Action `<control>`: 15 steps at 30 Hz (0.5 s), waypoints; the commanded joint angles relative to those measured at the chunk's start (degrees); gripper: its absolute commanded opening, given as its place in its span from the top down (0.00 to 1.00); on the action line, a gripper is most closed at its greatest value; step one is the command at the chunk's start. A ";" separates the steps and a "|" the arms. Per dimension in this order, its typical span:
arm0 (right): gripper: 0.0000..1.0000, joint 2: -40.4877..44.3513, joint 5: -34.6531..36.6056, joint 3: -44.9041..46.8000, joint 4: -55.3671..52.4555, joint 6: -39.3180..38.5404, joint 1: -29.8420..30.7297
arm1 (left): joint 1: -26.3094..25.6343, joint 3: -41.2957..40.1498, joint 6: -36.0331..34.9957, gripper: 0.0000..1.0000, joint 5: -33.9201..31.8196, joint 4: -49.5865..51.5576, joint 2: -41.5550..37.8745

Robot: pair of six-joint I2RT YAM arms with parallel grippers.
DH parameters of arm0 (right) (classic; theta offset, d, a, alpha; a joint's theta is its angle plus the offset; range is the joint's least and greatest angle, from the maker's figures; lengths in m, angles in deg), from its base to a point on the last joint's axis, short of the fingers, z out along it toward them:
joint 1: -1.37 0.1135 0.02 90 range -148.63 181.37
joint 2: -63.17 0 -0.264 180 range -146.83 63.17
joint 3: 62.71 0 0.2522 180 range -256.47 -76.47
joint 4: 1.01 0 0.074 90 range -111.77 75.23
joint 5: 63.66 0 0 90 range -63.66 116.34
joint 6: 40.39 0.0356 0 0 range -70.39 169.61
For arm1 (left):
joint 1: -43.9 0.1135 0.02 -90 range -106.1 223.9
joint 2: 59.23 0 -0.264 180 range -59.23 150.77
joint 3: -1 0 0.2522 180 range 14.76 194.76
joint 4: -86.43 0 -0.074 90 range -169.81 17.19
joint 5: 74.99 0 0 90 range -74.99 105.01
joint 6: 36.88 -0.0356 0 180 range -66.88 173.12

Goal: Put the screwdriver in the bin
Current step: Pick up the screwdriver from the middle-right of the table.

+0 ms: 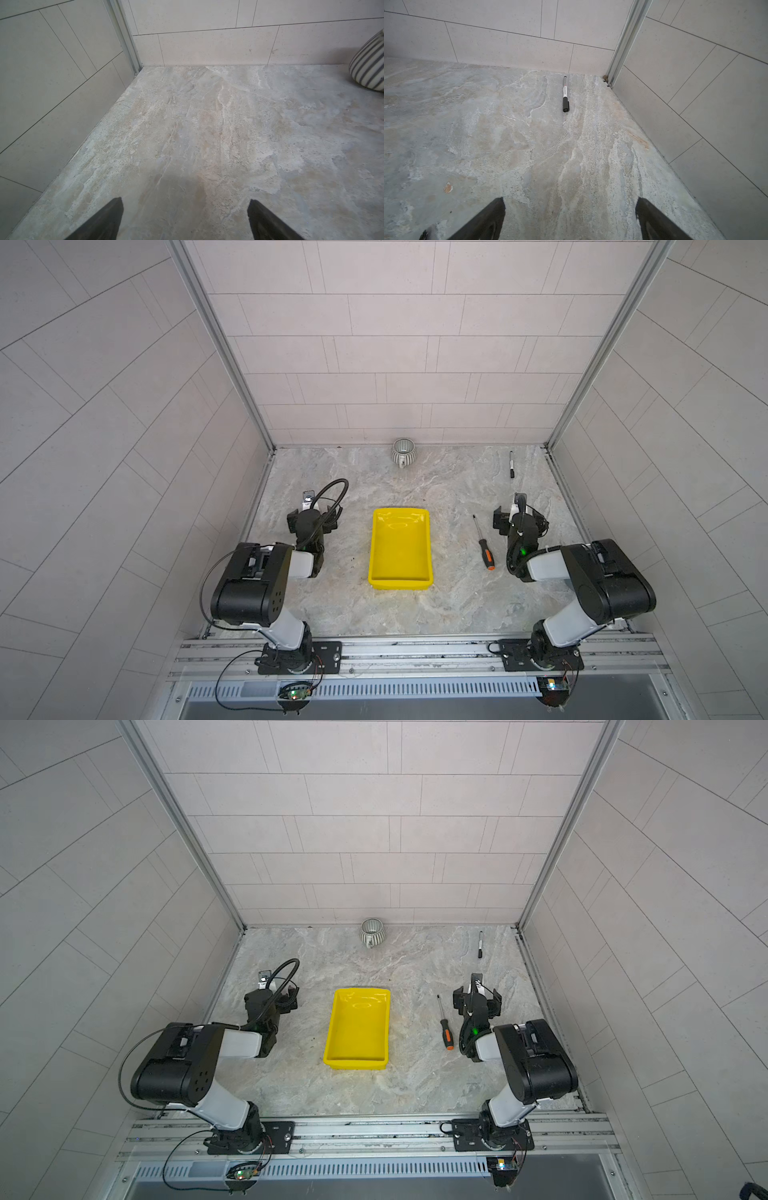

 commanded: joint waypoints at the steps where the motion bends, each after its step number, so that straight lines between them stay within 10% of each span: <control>1: 0.01 -0.45 -0.08 0.23 1.01 -0.28 -0.20 | 0.15 -0.48 0.55 0.00 0.22 -0.77 -0.12; 15: 0.01 -0.53 -0.06 0.76 2.18 -0.85 -0.02 | 0.26 -0.48 0.52 0.00 0.28 -0.72 -0.19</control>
